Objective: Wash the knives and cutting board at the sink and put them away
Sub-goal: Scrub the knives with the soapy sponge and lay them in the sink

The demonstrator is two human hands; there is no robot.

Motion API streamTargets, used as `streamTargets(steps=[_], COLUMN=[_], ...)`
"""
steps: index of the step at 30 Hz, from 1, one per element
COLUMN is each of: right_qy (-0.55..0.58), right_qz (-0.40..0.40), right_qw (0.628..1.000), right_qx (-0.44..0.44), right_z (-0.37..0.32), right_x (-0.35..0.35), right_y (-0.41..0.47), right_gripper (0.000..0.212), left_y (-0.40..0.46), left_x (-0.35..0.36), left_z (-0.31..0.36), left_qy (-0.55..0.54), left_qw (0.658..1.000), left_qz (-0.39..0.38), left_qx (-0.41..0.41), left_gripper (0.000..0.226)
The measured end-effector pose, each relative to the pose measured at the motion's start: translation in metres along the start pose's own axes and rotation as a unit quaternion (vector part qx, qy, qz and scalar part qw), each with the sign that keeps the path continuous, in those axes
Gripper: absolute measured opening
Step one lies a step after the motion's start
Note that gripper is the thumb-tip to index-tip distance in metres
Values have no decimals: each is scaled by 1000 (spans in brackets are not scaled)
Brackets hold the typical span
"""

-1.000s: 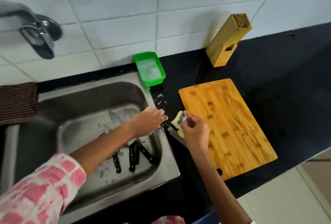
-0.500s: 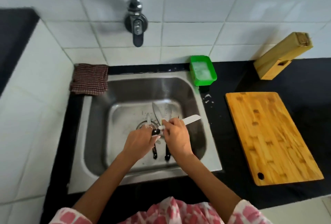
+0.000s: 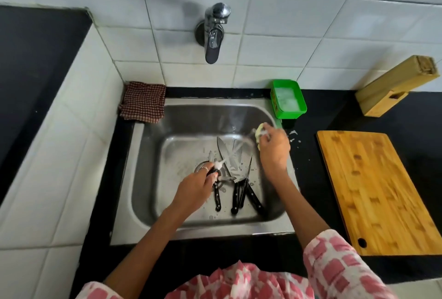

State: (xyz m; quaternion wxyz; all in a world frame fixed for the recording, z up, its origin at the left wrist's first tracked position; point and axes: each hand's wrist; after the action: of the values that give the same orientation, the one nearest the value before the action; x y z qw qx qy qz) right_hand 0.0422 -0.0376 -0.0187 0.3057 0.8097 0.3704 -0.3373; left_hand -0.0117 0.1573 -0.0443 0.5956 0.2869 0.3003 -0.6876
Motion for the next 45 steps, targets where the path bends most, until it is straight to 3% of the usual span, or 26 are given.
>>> streamTargets(steps=[2, 5, 7, 12, 16, 19, 22, 26, 29, 32, 35, 40, 45], right_qy=[105, 167, 135, 86, 77, 48, 95, 130, 101, 100, 112, 152, 140], right_qz=[12, -58, -69, -45, -81, -66, -3, -118, -158, -147, -124, -171, -139], right_qw=[994, 979, 972, 986, 971, 992, 995, 984, 982, 984, 985, 973, 980], right_qx=[29, -103, -181, -135, -213, -92, -7, 3, -21, -28, 38, 4, 36], right_z=[-14, -38, -40, -53, -54, -48, -50, -64, -66, -68, -73, -60, -61], right_x=[-4, -8, 2, 16, 10, 15, 7, -6, -17, -19, -8, -26, -20], right_y=[-13, -68, -70, -10, -28, 27, 45, -34, -104, -112, -78, -117, -89], right_gripper=[34, 19, 24, 26, 20, 20, 25, 14, 28, 33, 26, 28, 16], left_y=[7, 15, 13, 7, 6, -2, -5, 7, 14, 11, 15, 35, 35], left_x=[-1, -8, -14, -22, -27, -22, -16, -7, -3, 2, 5, 1, 4], left_z=[0, 5, 8, 5, 4, 5, 10, 18, 23, 26, 30, 27, 31], left_qy=[-175, -337, -409, -541, -581, -576, -602, -676, -697, -687, -680, -710, -679], left_qw=[980, 918, 879, 788, 756, 755, 734, 665, 619, 630, 637, 599, 620], left_qz=[-14, -71, -118, -174, -189, -203, -189, -144, -112, -102, -89, -69, -65], left_qx=[-93, -196, -216, -236, -236, -238, -251, -283, -343, -347, -352, -364, -388], left_gripper=[38, 35, 34, 31, 23, 35, 46, 38, 56, 50, 45, 42, 28])
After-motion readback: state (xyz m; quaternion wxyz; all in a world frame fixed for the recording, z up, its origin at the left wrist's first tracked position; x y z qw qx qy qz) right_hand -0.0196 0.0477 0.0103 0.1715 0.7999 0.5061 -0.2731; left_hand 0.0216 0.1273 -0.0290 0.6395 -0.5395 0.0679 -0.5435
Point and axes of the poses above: each hand's wrist, its own y-axis towards the middle knuckle, its own x-axis out of the palm, z = x × y, and after that the axes turned 12 degrees about z, right-handed
